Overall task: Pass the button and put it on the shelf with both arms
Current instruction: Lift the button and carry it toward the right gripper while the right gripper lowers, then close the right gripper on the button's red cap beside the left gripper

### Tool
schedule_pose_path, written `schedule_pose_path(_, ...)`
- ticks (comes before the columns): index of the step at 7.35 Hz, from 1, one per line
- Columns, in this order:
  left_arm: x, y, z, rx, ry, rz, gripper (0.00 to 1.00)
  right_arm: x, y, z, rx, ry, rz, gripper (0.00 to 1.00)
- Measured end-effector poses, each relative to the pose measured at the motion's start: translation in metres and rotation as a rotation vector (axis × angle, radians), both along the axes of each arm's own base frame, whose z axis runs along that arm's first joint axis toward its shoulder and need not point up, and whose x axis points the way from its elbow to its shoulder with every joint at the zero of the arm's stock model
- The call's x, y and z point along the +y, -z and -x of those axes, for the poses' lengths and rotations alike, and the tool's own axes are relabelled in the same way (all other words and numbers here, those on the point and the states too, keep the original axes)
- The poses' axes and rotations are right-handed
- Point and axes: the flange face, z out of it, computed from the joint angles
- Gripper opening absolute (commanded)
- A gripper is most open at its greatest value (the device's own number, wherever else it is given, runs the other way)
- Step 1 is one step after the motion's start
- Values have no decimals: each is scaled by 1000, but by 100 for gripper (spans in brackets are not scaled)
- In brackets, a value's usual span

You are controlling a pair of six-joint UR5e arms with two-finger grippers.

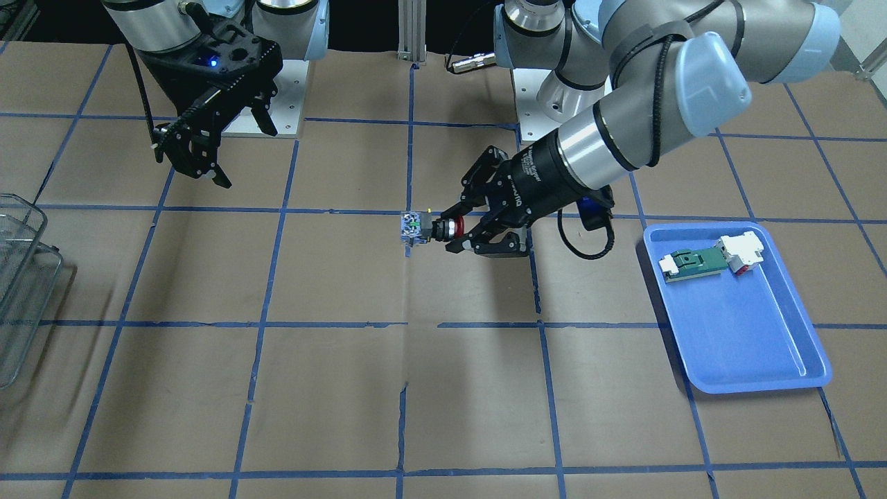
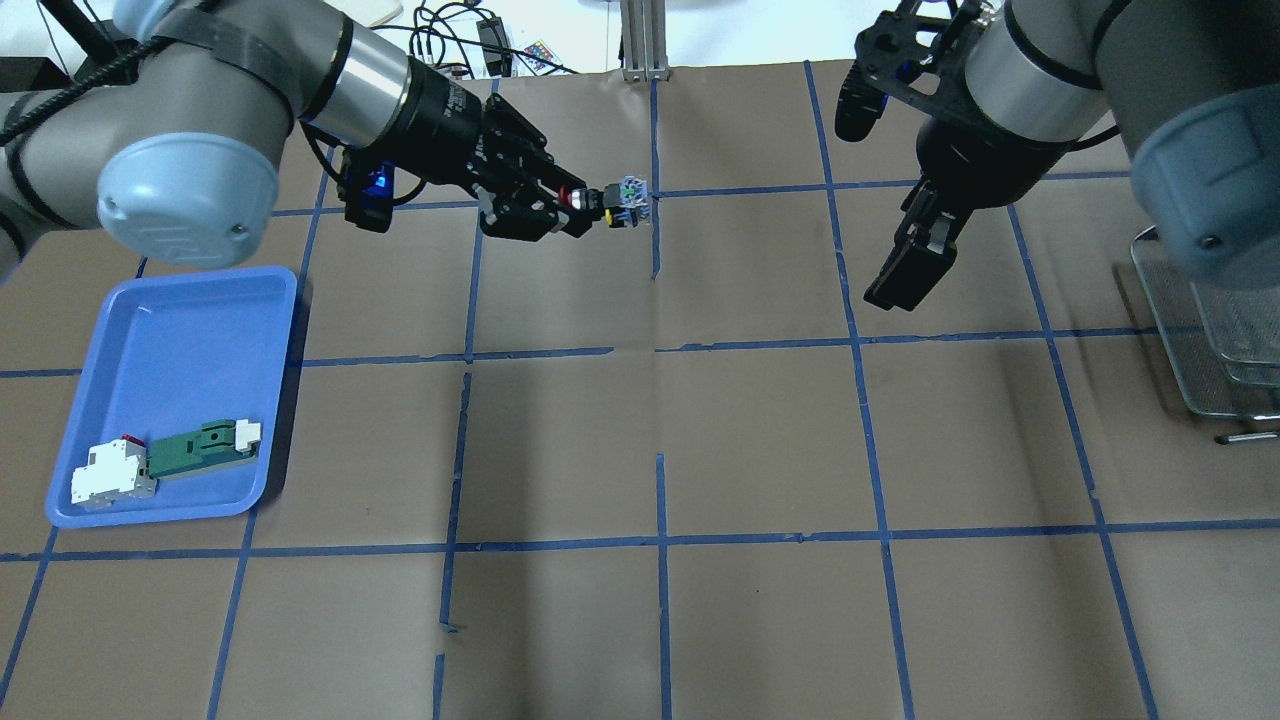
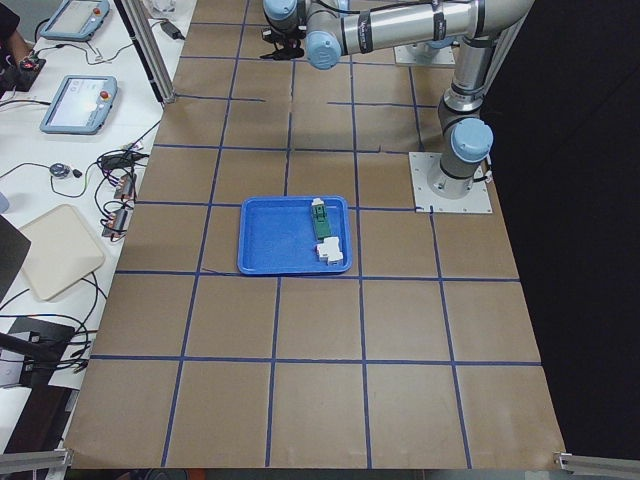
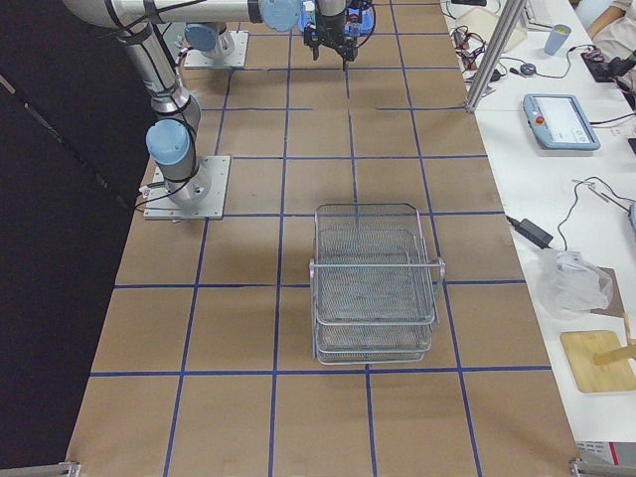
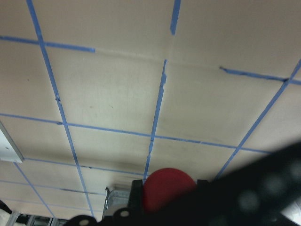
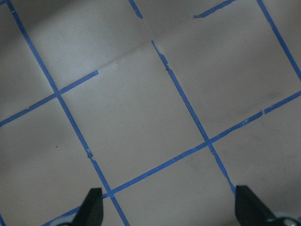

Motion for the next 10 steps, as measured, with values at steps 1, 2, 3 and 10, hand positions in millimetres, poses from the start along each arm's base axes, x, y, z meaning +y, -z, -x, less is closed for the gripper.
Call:
schedule_pose_path(1, 6, 0, 22, 7, -6, 0, 0, 2, 8, -3, -29, -88, -1, 100)
schedule_pose_path(2, 12, 0, 41, 11, -9, -11, 0, 3, 12, -8, -72, -162, 5, 100)
schedule_pose_path(3, 19, -1, 59, 15, -10, -17, 0, 4, 13, -10, -91, -253, 21, 100)
schedule_pose_path(10, 49, -16, 103, 27, 2, -20, 0, -1, 3, -8, -96, -461, 110, 100)
